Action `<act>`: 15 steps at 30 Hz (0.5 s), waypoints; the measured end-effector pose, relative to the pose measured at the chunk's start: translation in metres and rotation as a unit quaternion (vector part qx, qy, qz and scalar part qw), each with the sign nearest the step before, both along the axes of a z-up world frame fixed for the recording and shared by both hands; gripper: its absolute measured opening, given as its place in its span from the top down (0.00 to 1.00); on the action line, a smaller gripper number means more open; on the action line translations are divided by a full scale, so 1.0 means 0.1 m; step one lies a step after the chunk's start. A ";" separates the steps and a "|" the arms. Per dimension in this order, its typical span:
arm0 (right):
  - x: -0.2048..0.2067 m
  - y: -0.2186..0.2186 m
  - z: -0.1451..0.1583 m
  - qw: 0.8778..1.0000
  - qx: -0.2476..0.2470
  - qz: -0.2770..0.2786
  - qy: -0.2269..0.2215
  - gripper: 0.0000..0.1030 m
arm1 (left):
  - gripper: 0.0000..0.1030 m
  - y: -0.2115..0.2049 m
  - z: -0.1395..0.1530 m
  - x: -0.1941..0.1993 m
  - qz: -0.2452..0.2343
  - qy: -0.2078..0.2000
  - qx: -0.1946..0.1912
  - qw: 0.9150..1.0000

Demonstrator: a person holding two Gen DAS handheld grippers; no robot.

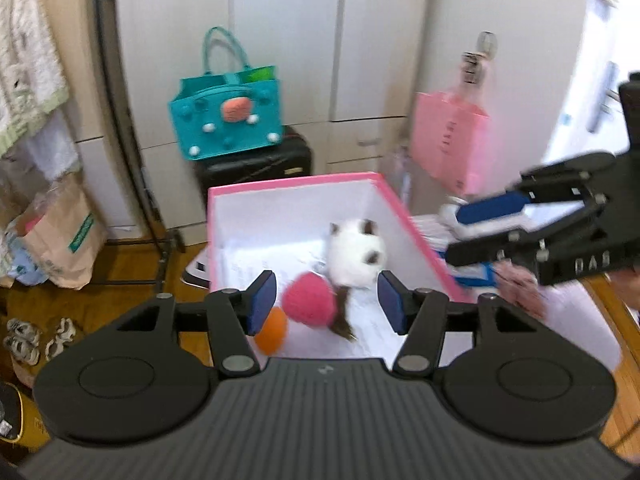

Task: Organize soft objects
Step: 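Open both tools to drop the sponge and strawberry plush into the box, then withdraw both tools from the box toward the remaining items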

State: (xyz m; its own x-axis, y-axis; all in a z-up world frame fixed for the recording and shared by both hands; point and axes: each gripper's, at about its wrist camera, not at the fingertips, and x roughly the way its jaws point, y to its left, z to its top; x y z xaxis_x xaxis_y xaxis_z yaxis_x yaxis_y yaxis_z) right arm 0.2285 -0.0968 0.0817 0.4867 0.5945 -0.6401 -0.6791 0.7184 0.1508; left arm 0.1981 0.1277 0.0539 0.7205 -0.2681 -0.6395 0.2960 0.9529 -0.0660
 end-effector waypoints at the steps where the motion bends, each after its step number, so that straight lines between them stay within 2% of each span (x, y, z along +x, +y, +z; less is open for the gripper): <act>1: -0.07 -0.04 0.05 1.000 0.004 0.003 -0.002 0.50 | 0.46 -0.04 0.04 -0.08 -0.011 -0.001 0.002 1.000; 5: -0.38 -0.21 0.24 1.000 0.015 0.011 -0.015 0.47 | 0.44 -0.16 0.19 -0.34 -0.049 0.003 -0.005 0.999; 9: -0.63 -0.36 0.33 1.000 0.018 0.015 -0.007 0.46 | 0.40 -0.26 0.31 -0.57 -0.083 0.012 -0.020 0.996; 15: -1.05 -0.59 0.39 1.000 0.004 0.009 -0.028 0.45 | 0.38 -0.48 0.36 -0.87 -0.108 0.007 -0.005 0.994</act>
State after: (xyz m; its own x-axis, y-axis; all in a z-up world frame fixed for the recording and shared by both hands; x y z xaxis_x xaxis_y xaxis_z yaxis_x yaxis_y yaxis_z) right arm 0.1231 -0.1555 0.1202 0.5109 0.6083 -0.6074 -0.6997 0.7047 0.1173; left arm 0.1110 0.0801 0.0902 0.6363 -0.4224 -0.6455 0.4927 0.8664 -0.0812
